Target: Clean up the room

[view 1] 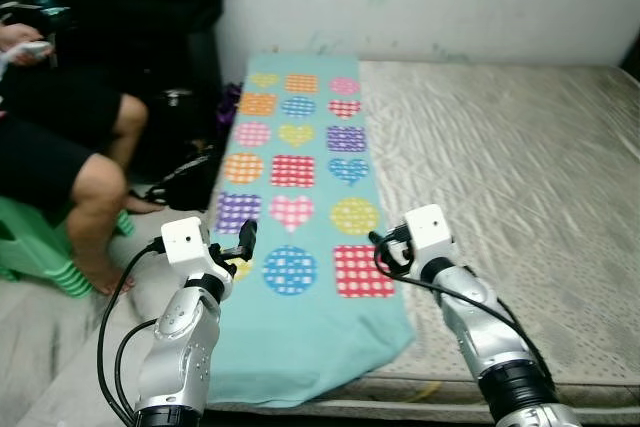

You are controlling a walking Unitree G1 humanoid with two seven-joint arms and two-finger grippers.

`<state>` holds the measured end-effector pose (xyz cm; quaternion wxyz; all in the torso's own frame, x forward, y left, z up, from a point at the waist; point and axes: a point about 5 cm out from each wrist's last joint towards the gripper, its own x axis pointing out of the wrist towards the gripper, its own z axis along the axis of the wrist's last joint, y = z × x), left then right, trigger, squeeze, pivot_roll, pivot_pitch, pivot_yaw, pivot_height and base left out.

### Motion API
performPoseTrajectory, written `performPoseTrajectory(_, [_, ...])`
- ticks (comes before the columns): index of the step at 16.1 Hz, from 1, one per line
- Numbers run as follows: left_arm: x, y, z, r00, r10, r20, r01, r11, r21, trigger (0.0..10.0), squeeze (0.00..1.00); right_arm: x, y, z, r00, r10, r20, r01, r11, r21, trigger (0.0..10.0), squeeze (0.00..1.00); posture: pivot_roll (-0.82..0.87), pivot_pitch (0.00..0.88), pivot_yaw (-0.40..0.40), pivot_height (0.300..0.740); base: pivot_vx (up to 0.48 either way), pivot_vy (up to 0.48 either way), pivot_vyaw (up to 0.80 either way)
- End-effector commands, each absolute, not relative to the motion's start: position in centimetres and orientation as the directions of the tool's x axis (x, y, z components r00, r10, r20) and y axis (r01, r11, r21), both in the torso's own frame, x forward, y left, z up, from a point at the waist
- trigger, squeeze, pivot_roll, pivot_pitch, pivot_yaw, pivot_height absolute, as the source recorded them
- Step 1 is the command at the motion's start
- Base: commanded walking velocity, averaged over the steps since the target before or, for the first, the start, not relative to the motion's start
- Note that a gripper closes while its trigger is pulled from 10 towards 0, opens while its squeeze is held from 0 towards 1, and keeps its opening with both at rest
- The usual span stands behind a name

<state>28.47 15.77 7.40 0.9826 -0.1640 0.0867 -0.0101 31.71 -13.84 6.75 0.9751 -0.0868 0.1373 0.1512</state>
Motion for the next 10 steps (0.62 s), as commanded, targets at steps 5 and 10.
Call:
performPoseTrajectory(5, [28.52,16.22,7.66,0.988,-0.033,-0.15,-0.017,0.948,-0.318,10.0,0.0,31.99,-13.31,7.13,0.916,0.281,-0.285,-0.322,0.94,-0.11,10.0,0.0,-0.17,0.0,-0.001,0.74,0.0,0.382,0.0])
performPoseTrajectory(10, [28.55,16.26,7.92,0.991,-0.045,-0.125,0.0,0.941,-0.338,10.0,0.0,32.06,-13.25,7.15,0.919,0.277,-0.282,-0.318,0.942,-0.111,10.0,0.0,-0.17,0.0,0.001,0.74,0.0,0.0,0.0])
